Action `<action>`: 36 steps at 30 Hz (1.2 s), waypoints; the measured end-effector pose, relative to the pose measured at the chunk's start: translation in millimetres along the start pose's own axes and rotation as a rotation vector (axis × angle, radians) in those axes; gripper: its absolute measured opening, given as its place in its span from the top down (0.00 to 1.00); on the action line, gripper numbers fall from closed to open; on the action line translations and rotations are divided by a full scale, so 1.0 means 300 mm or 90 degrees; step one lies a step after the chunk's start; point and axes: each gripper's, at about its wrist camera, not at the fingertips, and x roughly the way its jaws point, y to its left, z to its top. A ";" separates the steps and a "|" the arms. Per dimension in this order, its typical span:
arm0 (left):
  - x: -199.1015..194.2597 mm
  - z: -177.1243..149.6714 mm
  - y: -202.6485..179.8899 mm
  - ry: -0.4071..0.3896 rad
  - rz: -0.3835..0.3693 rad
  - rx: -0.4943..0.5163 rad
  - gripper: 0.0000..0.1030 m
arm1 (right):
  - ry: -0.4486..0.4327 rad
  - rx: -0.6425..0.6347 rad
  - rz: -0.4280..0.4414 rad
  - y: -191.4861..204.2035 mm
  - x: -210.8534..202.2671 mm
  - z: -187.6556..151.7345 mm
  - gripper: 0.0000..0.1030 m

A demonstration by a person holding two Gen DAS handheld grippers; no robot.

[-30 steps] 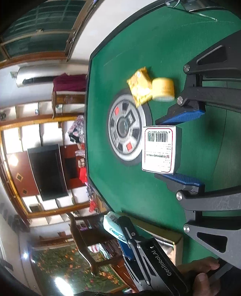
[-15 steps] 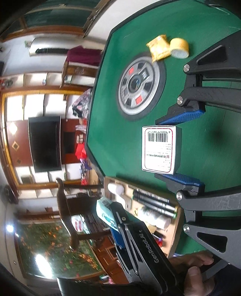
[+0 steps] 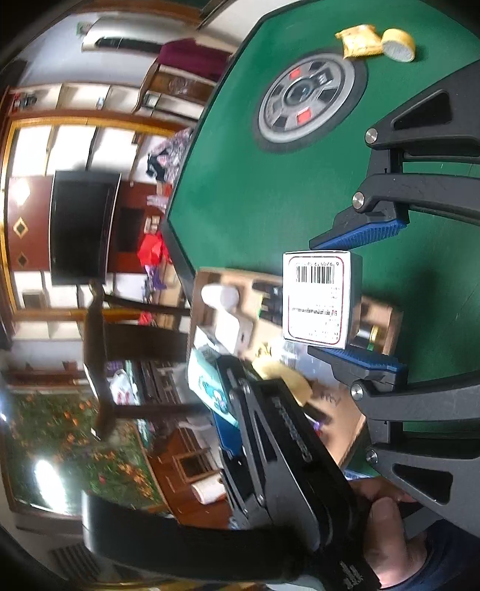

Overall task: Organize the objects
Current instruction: 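Carry the snack pack and barcode box into the tray, open both tools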

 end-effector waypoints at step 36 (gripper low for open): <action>0.115 -0.032 0.194 0.088 0.066 -0.082 0.52 | 0.068 -0.034 0.065 0.146 0.247 0.022 0.49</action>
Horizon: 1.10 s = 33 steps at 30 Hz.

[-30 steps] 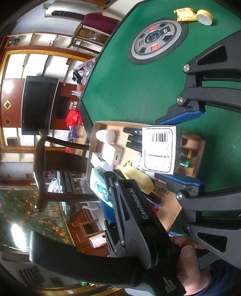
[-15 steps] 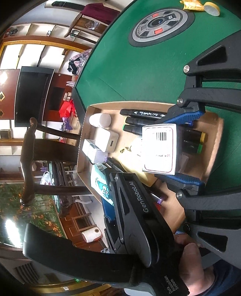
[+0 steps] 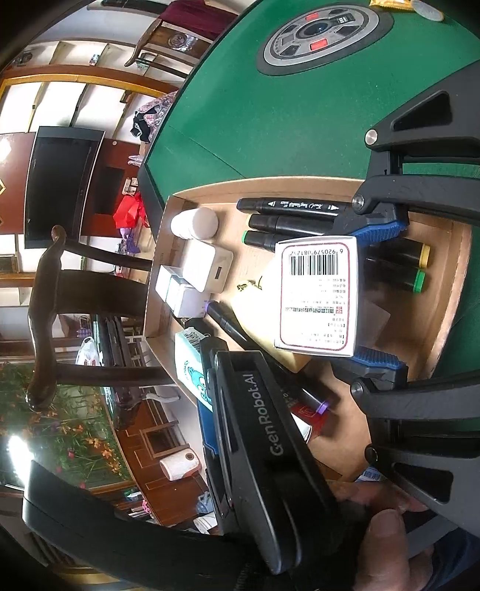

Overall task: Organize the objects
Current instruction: 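Carry the snack pack and barcode box into the tray, open both tools, then grasp the yellow round jar with the left tool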

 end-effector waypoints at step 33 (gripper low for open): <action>-0.119 0.024 -0.094 -0.028 -0.051 -0.006 0.36 | -0.118 0.219 -0.015 -0.422 -0.297 -0.071 0.31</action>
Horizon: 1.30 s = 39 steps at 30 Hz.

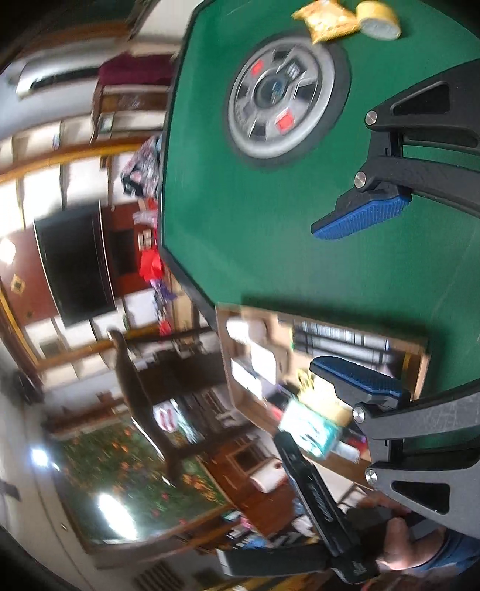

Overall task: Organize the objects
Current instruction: 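Grasp the yellow round jar with the left tool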

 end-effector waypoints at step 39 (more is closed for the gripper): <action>0.238 -0.348 -1.314 0.260 -0.214 0.304 0.61 | -0.132 0.448 -0.321 -0.987 -0.606 -0.164 0.29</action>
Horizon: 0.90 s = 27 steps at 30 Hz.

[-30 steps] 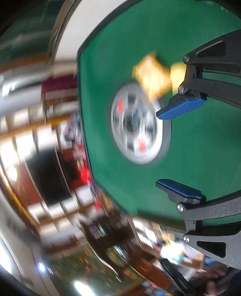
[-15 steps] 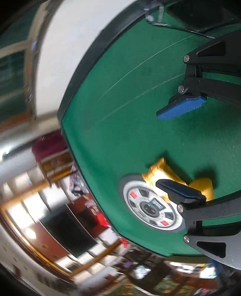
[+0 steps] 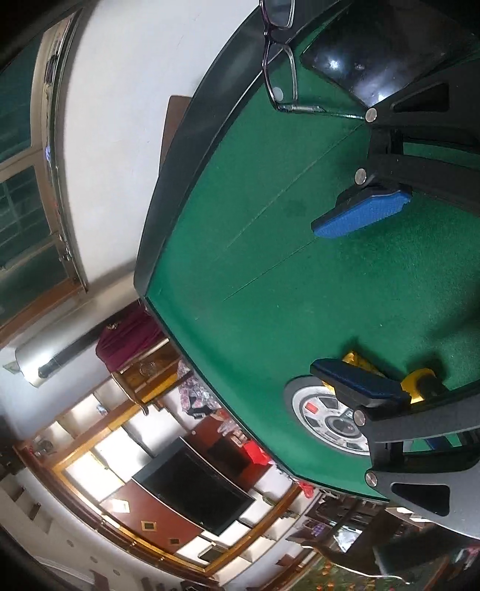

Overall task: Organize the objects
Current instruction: 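Grasp the yellow round jar with the left tool, then grasp the yellow cheese cracker packet with the right tool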

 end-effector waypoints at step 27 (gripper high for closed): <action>-0.029 -0.089 0.398 -0.048 -0.006 -0.033 0.69 | 0.184 -0.501 0.005 0.410 0.401 -0.193 0.24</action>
